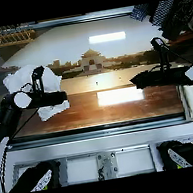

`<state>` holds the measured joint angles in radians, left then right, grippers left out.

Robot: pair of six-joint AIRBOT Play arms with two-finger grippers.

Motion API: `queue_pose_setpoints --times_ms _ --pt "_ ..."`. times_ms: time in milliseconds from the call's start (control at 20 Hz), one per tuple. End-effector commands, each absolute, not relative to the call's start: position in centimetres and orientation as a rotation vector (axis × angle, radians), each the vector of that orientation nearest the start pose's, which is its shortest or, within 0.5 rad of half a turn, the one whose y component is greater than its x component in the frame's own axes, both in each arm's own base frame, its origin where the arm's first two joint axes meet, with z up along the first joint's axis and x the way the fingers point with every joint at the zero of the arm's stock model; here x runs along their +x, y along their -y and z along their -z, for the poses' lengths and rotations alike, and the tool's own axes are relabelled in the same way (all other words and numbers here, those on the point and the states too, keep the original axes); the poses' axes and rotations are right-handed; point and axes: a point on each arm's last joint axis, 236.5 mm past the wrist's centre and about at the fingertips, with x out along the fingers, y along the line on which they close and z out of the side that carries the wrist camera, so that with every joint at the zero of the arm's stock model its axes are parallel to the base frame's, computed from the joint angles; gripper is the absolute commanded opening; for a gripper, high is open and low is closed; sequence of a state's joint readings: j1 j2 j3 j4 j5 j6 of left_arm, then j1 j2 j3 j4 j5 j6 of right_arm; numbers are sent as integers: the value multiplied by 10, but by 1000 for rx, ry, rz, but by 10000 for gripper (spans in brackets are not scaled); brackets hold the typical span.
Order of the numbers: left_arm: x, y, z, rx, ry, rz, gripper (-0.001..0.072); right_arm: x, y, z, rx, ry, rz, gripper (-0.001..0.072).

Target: Fold the clothes and pants, and hang the long-sleeved shirts on hangers.

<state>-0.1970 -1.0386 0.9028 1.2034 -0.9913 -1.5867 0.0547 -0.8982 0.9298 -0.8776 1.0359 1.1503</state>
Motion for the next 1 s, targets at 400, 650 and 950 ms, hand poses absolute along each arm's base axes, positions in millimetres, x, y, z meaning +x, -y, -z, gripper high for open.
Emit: queue_pose_setpoints --times_ms 400,650,950 --pt "332 139 4 -256 -1238 307 4 332 -149 -113 219 -867 -603 18" --pt "332 136 32 -247 -1321 297 6 332 -149 -113 218 -867 -603 18" --pt "354 0 2 -165 -1193 -43 712 332 -149 -113 219 -867 -603 18"
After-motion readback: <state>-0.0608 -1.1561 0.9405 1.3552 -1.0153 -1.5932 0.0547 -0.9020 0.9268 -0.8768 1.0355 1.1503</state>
